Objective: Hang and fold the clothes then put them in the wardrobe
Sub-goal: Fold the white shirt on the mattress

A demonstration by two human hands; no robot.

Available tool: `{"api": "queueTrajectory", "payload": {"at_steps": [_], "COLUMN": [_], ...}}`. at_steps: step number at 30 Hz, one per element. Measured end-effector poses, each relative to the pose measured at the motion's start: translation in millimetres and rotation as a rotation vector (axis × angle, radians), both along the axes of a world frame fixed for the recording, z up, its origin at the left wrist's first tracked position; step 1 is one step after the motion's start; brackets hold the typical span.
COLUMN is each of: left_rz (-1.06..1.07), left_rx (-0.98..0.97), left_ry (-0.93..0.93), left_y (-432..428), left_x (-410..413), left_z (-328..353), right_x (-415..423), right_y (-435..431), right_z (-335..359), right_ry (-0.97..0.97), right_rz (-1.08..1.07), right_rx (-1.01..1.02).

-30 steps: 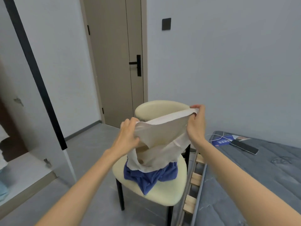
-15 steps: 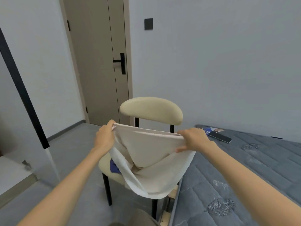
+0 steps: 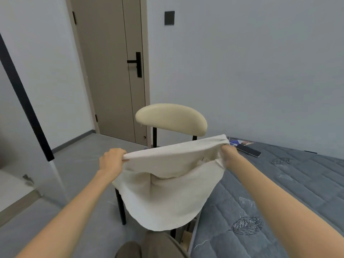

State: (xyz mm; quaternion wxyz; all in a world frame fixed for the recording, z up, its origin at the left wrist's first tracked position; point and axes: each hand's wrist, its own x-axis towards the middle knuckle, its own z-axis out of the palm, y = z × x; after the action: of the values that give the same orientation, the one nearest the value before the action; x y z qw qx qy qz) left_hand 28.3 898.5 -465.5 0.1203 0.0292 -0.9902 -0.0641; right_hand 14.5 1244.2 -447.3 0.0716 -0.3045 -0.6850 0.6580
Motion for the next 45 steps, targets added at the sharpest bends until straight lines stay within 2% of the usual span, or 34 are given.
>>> {"api": "queueTrajectory", "payload": {"at_steps": [1,3,4,8,11,13,14,16,17,19,22,23,24,27,32,35,40,43,45], "left_rz": [0.061,0.161,0.194,0.264,0.357,0.395,0.372,0.273,0.210,0.054,-0.221,-0.321,-0.415,-0.632,-0.877,-1.004,-1.186,-1.246,-1.195], "left_rx": [-0.012,0.022,0.101,0.756,1.393,1.870,2.019,2.123,2.122,2.111,2.092,2.053,1.979,1.675,1.515,1.502,1.639,1.666,1.650], "left_ry": [0.007,-0.026,-0.039,-0.001,-0.009,-0.061,-0.068,-0.058,-0.048,-0.043,-0.002,0.004,0.005,0.018,0.134,0.245,0.384,0.387,0.364], "left_y": [-4,-18,-25,-36,-25,-18,-14,-6,0,16,44,55,66,97,145,176,228,256,273], "left_x": [0,-1,-2,-10,-21,-26,-27,-28,-29,-26,-22,-19,-16,-5,12,29,62,77,79], "left_z": [-4,-13,-17,-29,-26,-18,-13,0,7,26,61,74,87,123,176,206,243,245,229], "right_x": [2,9,13,23,24,24,24,24,21,12,6,9,12,30,74,107,161,185,194], "right_y": [0,3,5,-1,-7,-9,-8,-6,-3,-1,-2,-1,-1,-2,9,20,46,72,93], "right_z": [-4,-10,-13,-19,-30,-39,-42,-42,-39,-28,9,26,43,88,148,181,227,237,226], "right_ry": [-0.013,-0.099,-0.148,-0.345,-0.387,-0.373,-0.398,-0.409,-0.380,-0.239,0.184,0.303,0.399,0.628,0.890,1.033,1.243,1.259,1.190], "right_rz": [0.060,0.254,0.355,0.832,0.808,0.740,0.716,0.667,0.621,0.512,0.256,0.194,0.167,0.132,0.076,0.071,-0.048,-0.189,-0.329], "right_rx": [0.188,0.770,1.022,1.584,1.935,1.948,1.884,1.661,1.477,0.954,0.067,-0.064,-0.083,0.089,0.350,0.461,0.640,0.741,0.806]}}
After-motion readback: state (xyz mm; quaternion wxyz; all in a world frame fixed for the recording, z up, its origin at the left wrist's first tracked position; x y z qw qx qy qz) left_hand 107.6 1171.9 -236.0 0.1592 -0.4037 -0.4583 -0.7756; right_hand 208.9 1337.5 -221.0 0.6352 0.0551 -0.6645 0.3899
